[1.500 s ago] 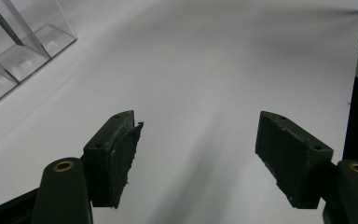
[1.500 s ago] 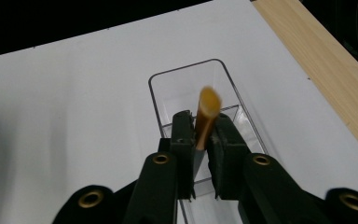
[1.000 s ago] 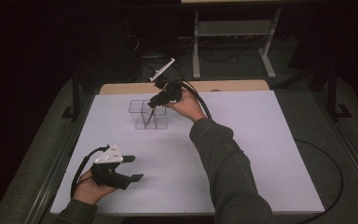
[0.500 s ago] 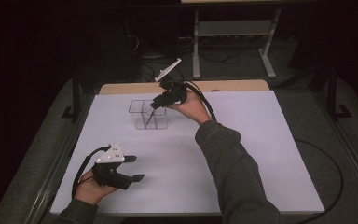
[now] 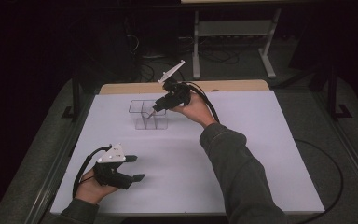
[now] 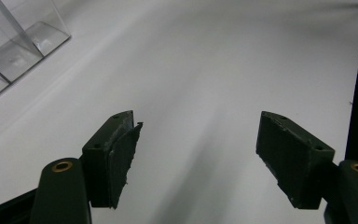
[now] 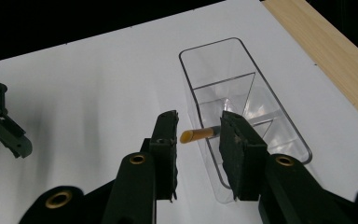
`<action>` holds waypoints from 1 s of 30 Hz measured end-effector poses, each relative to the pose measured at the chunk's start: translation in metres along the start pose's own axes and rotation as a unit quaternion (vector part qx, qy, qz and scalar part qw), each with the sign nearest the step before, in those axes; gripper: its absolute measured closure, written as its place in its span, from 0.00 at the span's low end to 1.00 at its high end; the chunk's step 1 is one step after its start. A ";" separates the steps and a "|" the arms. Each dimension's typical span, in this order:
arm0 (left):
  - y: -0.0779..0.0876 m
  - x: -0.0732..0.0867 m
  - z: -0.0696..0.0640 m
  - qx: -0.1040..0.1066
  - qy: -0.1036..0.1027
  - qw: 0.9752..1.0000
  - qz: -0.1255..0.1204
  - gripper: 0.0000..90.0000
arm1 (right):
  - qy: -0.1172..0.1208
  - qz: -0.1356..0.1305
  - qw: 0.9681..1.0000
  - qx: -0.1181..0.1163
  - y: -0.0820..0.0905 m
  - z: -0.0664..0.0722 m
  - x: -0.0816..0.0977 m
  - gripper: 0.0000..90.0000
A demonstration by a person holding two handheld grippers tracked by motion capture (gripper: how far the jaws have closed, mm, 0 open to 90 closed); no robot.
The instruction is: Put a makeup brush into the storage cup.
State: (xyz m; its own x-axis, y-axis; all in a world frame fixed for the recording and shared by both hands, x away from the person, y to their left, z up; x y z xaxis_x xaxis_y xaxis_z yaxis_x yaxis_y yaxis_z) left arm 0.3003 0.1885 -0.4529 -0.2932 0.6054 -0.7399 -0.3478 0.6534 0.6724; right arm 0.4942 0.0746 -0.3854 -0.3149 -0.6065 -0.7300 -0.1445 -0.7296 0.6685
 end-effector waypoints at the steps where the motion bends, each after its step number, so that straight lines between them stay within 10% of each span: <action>1: 0.000 0.000 0.000 0.000 -0.001 1.000 0.000 0.31 | 0.000 -0.002 1.000 0.000 0.000 0.000 0.000 0.73; 30: -0.002 0.004 0.000 0.000 0.007 1.000 0.007 0.29 | -0.023 -0.014 0.999 0.026 0.036 -0.008 0.033 0.68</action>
State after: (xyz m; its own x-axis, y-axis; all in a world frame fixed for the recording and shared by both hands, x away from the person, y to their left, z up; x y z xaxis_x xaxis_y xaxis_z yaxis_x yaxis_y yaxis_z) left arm 0.2999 0.1898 -0.4568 -0.3097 0.6078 -0.7312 -0.3442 0.6452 0.6821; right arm 0.4860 0.0257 -0.3861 -0.3523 -0.5701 -0.7422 -0.2016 -0.7282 0.6550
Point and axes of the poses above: each handheld gripper's, and its own axes: y roughly backward along the jaws, x roughly out of its underside, z roughly to its left, the point moved 9 cm from there along -y, roughly forward along the jaws, and after that the axes turned 2 degrees about -y, right-handed, at the moved point
